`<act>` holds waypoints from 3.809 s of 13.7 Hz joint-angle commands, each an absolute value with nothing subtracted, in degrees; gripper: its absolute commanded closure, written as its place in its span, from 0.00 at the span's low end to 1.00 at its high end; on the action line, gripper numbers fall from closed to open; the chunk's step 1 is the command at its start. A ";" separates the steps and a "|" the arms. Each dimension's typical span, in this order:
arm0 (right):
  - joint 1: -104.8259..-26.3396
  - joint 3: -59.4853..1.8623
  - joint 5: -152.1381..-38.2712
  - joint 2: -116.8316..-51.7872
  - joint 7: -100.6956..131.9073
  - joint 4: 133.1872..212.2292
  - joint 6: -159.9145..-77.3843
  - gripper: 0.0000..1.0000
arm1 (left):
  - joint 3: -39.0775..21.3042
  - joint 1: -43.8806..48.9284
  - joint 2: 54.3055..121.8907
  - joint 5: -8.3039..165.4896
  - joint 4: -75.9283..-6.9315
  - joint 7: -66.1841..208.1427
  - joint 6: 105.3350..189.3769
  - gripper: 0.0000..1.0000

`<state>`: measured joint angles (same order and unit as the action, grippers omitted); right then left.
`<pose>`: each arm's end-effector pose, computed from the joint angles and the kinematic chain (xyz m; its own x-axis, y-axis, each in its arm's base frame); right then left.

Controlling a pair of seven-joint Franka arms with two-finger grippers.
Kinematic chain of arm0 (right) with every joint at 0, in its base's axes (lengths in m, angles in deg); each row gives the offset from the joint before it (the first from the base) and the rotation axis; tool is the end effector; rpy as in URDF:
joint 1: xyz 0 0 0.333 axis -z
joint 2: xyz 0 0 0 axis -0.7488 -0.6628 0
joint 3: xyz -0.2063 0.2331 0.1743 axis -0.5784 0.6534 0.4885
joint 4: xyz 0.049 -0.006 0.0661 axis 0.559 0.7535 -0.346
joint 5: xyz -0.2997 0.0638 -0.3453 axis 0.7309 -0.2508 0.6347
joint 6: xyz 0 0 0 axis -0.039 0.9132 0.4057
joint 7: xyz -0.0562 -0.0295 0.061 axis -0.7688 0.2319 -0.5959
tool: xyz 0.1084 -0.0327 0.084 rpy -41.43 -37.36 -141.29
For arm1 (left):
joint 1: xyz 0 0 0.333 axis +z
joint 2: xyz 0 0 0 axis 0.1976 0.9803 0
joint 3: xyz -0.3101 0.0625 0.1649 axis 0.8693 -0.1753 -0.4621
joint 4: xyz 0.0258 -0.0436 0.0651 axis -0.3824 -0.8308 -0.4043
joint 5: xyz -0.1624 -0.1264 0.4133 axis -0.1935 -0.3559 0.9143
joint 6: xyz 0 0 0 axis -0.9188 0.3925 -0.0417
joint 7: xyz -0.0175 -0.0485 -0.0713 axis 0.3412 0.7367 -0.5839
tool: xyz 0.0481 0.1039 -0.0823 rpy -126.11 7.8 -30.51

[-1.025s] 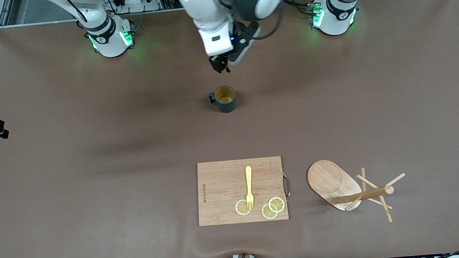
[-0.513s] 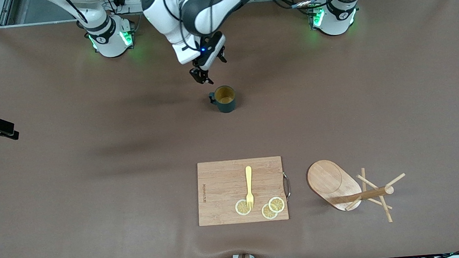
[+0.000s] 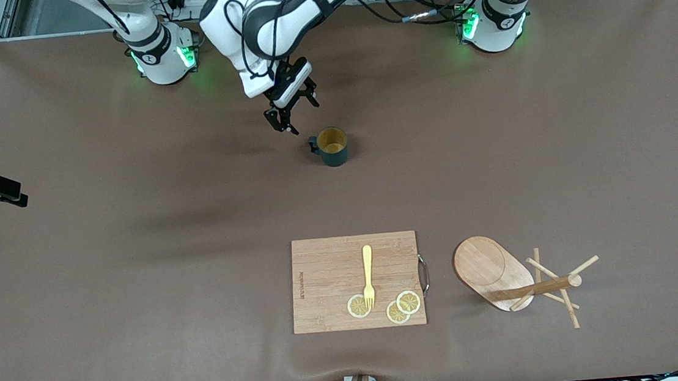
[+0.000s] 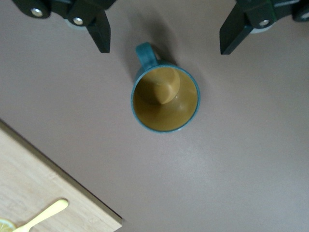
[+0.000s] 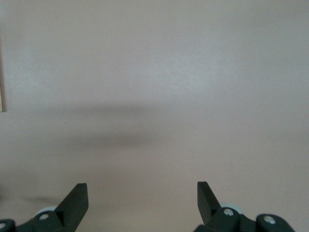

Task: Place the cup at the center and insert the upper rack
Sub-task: 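Lower the left gripper and grasp the mug's handle, then lift the mug with the left gripper and carry it toward the mug tree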

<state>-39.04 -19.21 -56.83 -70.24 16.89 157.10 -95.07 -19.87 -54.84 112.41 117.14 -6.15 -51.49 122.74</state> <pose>0.6799 -0.0702 0.5908 0.9997 0.0177 -0.0159 0.0179 -0.9998 0.0114 0.3206 -0.7473 0.2383 0.5623 0.6458 0.5164 0.7759 -0.6281 -0.0593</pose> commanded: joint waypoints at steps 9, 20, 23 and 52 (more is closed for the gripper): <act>-39.08 -18.88 -57.83 -69.99 14.18 156.65 -95.67 0.00 | -22.11 -57.33 121.27 119.84 -0.16 -53.35 122.56 0.00; -38.82 -18.88 -57.57 -70.43 14.18 156.04 -95.75 0.00 | -23.35 -57.33 122.68 121.16 -0.25 -60.64 125.55 0.15; -38.38 -18.97 -57.57 -70.43 14.18 155.34 -96.10 0.00 | -23.17 -57.24 122.59 121.07 -0.34 -60.82 125.55 0.47; -38.73 -18.97 -57.83 -70.51 14.00 155.34 -98.48 0.00 | -13.85 -12.71 94.47 77.86 -1.40 -3.82 131.00 1.00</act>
